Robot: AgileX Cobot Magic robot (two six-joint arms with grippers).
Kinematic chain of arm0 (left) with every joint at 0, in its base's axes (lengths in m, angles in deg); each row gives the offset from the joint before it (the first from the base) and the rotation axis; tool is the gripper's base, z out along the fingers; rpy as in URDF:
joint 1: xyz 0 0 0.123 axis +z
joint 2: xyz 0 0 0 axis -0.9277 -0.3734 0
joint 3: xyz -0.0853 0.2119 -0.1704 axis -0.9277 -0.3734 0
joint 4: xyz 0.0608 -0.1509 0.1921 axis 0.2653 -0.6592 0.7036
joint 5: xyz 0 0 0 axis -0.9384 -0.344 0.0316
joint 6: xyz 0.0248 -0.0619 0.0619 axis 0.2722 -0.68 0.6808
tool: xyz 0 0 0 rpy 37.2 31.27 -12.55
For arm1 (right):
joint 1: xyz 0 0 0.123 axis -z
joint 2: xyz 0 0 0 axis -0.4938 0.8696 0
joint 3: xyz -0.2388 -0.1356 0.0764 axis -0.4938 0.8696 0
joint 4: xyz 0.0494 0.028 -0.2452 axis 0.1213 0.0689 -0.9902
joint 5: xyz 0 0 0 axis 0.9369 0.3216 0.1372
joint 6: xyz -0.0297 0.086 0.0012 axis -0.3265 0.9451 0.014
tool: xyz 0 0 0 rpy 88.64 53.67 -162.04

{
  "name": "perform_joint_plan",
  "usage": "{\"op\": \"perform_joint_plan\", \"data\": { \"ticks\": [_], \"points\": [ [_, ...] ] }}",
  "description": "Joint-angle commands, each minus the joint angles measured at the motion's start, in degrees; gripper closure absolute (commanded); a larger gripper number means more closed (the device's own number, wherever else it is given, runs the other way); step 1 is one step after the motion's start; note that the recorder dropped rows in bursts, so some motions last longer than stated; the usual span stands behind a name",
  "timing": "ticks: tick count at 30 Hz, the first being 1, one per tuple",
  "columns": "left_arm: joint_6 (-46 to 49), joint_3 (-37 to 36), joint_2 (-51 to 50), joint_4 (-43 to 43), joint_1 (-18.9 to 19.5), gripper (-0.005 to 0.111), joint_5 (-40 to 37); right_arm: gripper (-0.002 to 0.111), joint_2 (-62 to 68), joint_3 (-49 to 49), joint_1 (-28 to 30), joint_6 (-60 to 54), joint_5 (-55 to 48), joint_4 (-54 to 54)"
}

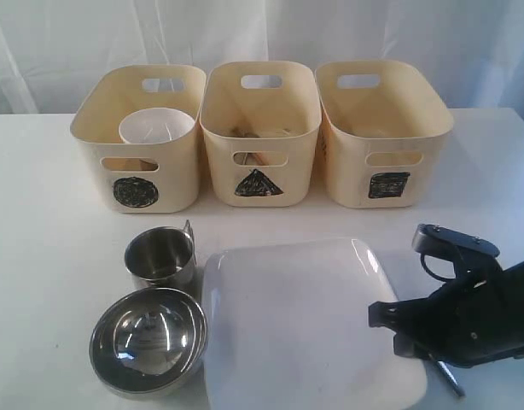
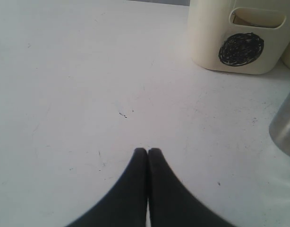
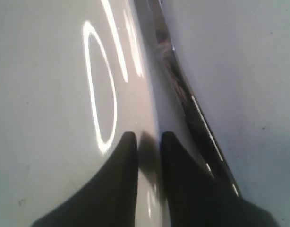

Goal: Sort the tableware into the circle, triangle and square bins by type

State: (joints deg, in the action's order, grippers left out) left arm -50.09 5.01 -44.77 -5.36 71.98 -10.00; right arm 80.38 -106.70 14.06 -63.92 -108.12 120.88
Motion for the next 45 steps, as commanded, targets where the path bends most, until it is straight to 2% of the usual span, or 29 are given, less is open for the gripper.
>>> {"op": "perform_joint_plan", "data": {
  "ticks": [1, 2, 4, 12, 15, 20, 24, 45],
  "points": [
    [0.05, -0.23, 0.27, -0.19, -0.05, 0.107, 0.21, 0.083, 0.78, 0.83, 0.19, -2.12, -5.35, -3.12],
    [0.05, -0.23, 0.27, -0.19, -0.05, 0.107, 0.21, 0.077, 0.78, 0.83, 0.19, -2.12, -5.79, -3.12],
    [0.05, -0.23, 0.27, -0.19, -0.05, 0.107, 0.21, 0.072, 0.78, 0.83, 0.19, -2.12, -6.58, -3.12],
    [0.05, -0.23, 0.27, -0.19, -0.05, 0.107, 0.21, 0.072, 0.78, 0.83, 0.19, -2.12, -7.98, -3.12],
    [0.05, -0.23, 0.27, -0.19, -0.05, 0.107, 0.21, 0.076, 0.78, 0.83, 0.19, -2.12, -7.98, -3.12],
    [0.05, -0.23, 0.27, -0.19, -0.05, 0.107, 0.21, 0.089, 1.15, 0.83, 0.19, -2.12, -7.74, -3.02],
    [0.05, -0.23, 0.27, -0.19, -0.05, 0.107, 0.21, 0.108, 2.02, 0.83, 0.19, -2.69, -7.17, -2.9],
    [0.05, -0.23, 0.27, -0.19, -0.05, 0.107, 0.21, 0.108, -7.49, 0.83, 0.19, -2.59, -5.84, -2.62]
  ]
}}
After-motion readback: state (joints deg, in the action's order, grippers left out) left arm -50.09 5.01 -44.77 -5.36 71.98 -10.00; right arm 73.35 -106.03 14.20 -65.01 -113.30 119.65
